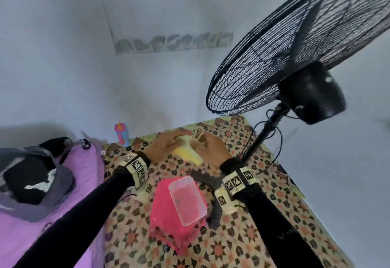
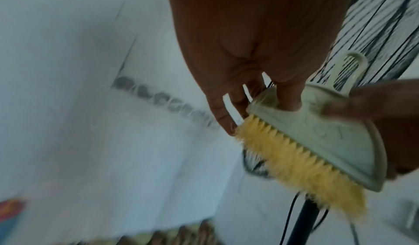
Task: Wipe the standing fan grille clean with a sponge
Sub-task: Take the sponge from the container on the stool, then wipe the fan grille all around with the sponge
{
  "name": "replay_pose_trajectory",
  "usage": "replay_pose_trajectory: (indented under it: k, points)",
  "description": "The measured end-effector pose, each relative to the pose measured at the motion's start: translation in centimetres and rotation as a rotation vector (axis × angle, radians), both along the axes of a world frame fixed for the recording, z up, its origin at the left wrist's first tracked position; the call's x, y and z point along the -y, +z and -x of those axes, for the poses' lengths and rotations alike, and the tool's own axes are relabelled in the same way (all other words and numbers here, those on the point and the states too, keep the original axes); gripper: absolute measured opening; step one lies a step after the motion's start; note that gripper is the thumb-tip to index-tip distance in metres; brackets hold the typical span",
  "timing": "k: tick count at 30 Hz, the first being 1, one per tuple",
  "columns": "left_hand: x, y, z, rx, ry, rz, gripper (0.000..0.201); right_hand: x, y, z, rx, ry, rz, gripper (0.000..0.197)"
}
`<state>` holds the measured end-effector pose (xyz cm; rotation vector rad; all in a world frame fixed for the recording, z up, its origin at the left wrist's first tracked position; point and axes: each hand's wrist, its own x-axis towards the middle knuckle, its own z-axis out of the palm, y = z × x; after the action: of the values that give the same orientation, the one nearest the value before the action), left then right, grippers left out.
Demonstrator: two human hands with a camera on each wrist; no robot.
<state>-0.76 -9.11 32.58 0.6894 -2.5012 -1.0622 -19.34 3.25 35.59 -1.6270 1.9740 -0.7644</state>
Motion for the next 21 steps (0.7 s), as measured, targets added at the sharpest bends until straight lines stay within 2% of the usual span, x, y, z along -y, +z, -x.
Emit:
replay_pose_trajectory:
  k: [2, 5, 7, 8, 10, 12, 16, 21]
  points:
    - [0.8, 6.0, 1.6, -0.130, -0.038, 0.084, 0.013, 0.0, 4.2, 0.7, -0.057, -0.005, 0.038, 0.033]
    - [1.8, 13.7, 4.6, -0.336, -0.021, 0.115, 0.021, -0.6, 10.3, 2.3, -0.102, -0.079, 0.195, 0.035]
    - [1.9, 17.9, 7.1, -0.439, 0.012, 0.119, 0.025, -1.4, 13.7, 3.8, -0.086, -0.144, 0.352, 0.044]
    - [1.8, 19.7, 8.5, -0.476, 0.024, 0.110, 0.029, -2.0, 15.2, 4.6, -0.075, -0.201, 0.418, 0.044]
    - [1.1, 23.2, 11.3, -0.523, 0.042, 0.076, 0.038, -3.2, 18.3, 6.6, -0.059, -0.306, 0.557, 0.031]
    - [-0.1, 25.9, 14.0, -0.529, 0.051, 0.068, 0.043, -4.2, 21.0, 9.1, -0.041, -0.388, 0.696, 0.026]
    - [-3.3, 29.7, 18.7, -0.446, 0.048, 0.148, 0.048, -6.5, 25.7, 13.8, 0.017, -0.517, 0.947, 0.037]
    - [-4.9, 31.4, 22.9, -0.296, 0.124, 0.296, 0.088, -8.3, 29.1, 19.4, 0.117, -0.753, 1.229, 0.023]
